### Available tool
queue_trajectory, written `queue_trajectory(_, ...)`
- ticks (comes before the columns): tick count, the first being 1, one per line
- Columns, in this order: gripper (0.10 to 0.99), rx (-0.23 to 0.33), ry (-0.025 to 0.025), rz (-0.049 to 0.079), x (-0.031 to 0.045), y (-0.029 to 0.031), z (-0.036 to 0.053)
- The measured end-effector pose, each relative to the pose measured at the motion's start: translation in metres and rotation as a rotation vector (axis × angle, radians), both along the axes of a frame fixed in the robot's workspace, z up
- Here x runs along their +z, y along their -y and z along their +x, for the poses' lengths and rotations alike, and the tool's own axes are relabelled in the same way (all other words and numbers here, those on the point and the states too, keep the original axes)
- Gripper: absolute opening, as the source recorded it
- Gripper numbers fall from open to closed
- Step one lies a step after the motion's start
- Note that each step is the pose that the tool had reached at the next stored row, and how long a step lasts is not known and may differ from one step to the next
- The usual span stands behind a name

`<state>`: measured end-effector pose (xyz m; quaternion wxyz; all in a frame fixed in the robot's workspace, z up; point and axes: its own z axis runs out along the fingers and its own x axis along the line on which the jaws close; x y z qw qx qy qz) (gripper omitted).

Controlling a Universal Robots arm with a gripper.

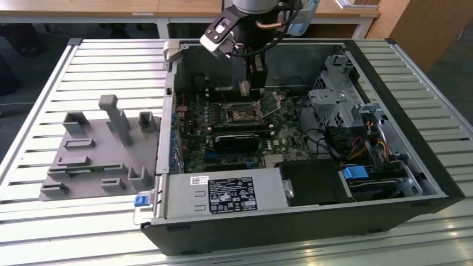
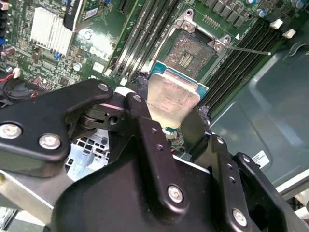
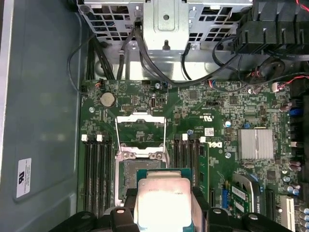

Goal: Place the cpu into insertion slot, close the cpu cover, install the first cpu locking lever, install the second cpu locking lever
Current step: 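Place the cpu into insertion slot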

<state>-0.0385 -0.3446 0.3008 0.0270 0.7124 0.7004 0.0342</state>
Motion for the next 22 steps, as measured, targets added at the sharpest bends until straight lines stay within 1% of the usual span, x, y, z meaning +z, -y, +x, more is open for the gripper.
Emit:
queue_trajectory(5,0.525,-0.001,0.0,0.002,-0.0089,-0.0025,0.0)
queue_trajectory(12,0.525,0.008,0.0002,0.003,-0.0217,-0.0084,-0.0002)
queue_trajectory(22,0.525,0.008,0.0001,0.004,-0.0384,-0.0095,-0.0006)
